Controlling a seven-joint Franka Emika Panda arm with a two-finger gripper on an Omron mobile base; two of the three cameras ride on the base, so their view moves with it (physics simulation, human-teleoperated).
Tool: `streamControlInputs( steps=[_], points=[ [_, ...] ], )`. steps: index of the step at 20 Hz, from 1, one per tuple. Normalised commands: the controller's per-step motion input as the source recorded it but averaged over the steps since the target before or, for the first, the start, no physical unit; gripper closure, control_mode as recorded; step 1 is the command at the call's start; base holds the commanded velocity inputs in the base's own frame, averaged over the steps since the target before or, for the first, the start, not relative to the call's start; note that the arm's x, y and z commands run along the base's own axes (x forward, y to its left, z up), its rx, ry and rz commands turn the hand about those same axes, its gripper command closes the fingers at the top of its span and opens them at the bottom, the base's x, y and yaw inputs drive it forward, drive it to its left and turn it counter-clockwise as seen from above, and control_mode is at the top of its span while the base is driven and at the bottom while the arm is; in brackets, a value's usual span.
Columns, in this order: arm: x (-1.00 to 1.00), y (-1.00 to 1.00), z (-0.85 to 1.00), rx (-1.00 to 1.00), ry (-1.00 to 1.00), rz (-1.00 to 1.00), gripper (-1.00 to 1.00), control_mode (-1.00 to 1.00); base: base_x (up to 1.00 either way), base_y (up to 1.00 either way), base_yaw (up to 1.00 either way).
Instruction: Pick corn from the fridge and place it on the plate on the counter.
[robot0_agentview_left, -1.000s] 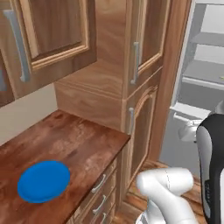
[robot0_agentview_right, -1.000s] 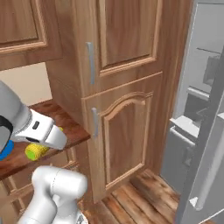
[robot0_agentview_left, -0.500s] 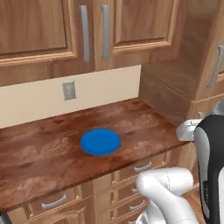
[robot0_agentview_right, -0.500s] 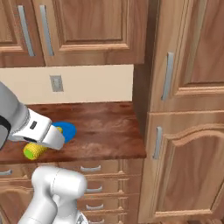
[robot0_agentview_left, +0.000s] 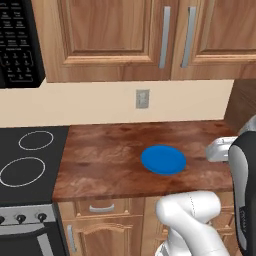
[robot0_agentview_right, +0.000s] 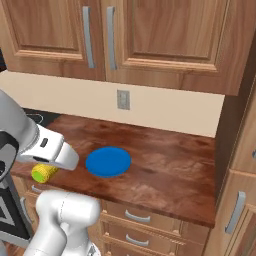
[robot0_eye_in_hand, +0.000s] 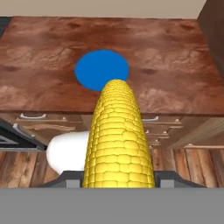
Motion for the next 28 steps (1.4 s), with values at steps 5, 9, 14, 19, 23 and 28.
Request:
streamControlInputs(
  steps=[5, 9, 14, 19, 23, 28],
  points=[
    [0.00, 0.00, 0.00, 0.00, 0.00, 0.00, 1.00, 1.00, 0.75, 0.02, 0.02],
    [0.00, 0.00, 0.00, 0.00, 0.00, 0.00, 1.00, 1.00, 0.51, 0.08, -0.01],
    [0.93, 0.06, -0.18, 0.00, 0.11, 0.10, 1.00, -1.00, 0.00, 0.00, 0.00],
    [0.97, 0.00, -0.58, 0.03, 0.10, 0.36, 1.00, -1.00, 0.00, 0.00, 0.00],
    [0.90, 0.00, -0.81, 0.00, 0.04, 0.38, 1.00, -1.00, 0.00, 0.00, 0.00],
    [0.83, 0.00, -0.76, 0.00, 0.00, 0.26, 1.00, -1.00, 0.00, 0.00, 0.00]
  ],
)
